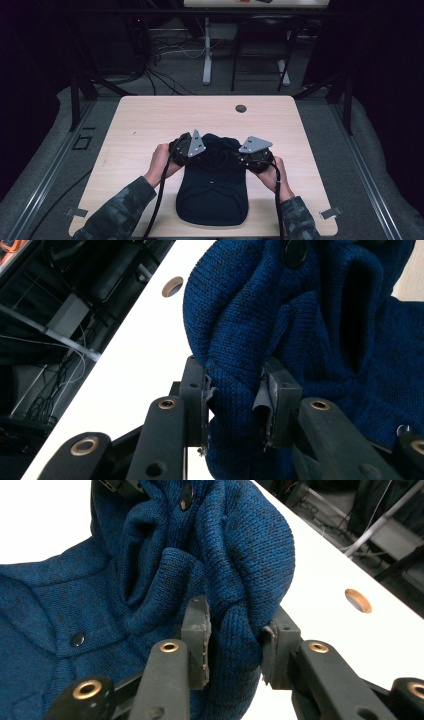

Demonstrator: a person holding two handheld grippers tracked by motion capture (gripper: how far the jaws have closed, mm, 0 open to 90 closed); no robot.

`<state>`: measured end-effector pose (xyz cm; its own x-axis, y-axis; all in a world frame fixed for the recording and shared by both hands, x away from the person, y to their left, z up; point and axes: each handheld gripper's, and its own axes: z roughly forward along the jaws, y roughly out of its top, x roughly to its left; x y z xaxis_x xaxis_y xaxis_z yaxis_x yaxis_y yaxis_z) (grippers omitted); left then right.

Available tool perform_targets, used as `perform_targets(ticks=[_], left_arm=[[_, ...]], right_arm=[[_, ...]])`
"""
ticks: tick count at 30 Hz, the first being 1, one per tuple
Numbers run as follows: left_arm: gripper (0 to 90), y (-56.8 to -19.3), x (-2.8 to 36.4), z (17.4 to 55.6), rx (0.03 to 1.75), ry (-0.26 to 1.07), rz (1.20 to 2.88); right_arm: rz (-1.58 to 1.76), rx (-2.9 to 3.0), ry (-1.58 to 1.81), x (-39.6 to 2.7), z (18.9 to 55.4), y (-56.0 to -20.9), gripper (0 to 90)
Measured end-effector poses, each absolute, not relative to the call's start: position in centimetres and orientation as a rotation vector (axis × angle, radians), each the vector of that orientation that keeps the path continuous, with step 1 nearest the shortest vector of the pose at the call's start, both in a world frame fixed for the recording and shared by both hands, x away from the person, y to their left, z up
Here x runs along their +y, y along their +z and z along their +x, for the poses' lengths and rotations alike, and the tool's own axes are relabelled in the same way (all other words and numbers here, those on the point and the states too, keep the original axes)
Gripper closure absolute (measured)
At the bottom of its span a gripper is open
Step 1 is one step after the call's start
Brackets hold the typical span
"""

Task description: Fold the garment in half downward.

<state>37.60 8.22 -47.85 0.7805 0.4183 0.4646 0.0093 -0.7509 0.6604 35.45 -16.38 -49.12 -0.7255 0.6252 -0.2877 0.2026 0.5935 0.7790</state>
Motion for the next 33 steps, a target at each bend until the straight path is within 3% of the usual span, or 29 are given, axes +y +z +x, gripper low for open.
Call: perform_targets(ticks=[19,33], left_arm=[[60.2,-48.2,8.6,37.6,0.361,0.613,2.421],[64.5,-49.5,8.8,35.7,0.323,0.711,2.352]], right_arm=[[0.517,2.206,0.944,-15.6,33.7,-49.7,69.1],[0.555,2.318,0.940,-16.0,32.7,-49.9,54.9]])
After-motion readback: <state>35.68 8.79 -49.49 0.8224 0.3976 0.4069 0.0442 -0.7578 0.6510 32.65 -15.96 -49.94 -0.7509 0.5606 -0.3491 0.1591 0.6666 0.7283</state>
